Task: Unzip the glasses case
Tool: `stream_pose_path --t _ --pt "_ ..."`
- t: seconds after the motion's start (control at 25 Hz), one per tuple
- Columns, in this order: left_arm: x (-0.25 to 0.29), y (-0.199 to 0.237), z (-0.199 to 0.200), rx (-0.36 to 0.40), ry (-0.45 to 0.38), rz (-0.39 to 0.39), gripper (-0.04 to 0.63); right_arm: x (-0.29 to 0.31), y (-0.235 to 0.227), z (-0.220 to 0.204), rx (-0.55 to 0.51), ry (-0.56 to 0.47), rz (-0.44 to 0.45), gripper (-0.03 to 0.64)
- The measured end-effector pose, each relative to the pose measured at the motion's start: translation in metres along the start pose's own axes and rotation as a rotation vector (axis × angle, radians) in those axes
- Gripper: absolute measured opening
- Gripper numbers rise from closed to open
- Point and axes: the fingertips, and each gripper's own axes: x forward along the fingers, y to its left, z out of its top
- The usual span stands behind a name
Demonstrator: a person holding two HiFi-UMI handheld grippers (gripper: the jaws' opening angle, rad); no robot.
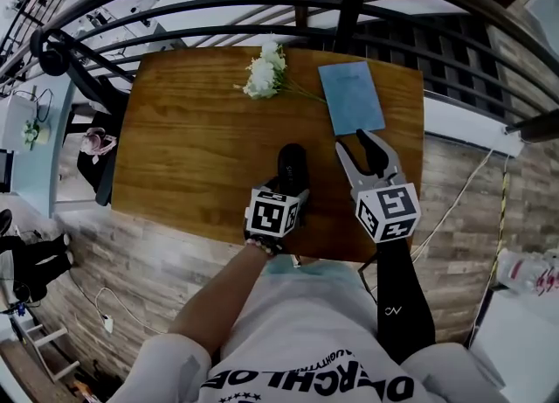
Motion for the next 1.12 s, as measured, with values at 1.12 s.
stream_pose_path --t 1.12 --pt "0.002 -0.041 0.029 0.582 0.009 -0.003 0.204 0.003 0.032 -0.144 -0.302 0.538 0.33 0.153"
